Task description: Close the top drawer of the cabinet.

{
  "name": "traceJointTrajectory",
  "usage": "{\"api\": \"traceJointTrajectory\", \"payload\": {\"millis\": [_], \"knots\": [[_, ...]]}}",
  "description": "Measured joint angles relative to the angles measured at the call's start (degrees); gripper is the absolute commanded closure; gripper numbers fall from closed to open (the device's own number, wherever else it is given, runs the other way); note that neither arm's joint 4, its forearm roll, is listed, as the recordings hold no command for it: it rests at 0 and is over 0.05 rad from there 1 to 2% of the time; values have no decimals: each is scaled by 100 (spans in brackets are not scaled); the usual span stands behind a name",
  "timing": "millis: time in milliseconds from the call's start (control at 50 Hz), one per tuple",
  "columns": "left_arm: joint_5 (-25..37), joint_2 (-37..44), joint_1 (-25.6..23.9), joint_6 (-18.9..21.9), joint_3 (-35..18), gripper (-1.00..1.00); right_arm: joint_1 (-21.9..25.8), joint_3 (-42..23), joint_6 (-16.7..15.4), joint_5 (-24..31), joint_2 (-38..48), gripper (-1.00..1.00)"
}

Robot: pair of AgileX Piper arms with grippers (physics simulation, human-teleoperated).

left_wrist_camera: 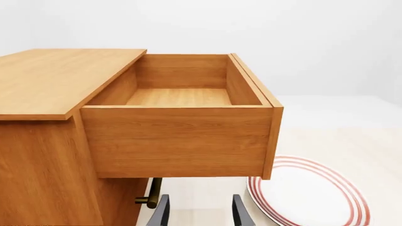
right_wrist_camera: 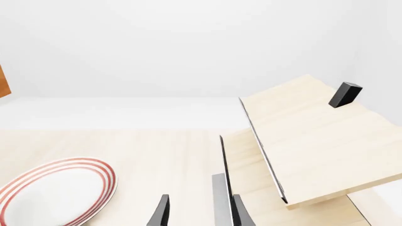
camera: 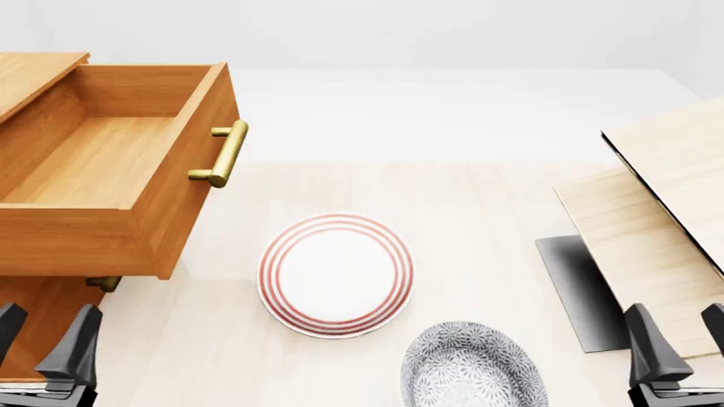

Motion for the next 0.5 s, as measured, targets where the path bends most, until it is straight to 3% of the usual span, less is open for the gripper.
{"api": "traceJointTrajectory", "payload": {"millis": [500], "knots": [[-33, 32, 83, 22, 26, -100, 63, -18, -16, 13, 7, -100]]}}
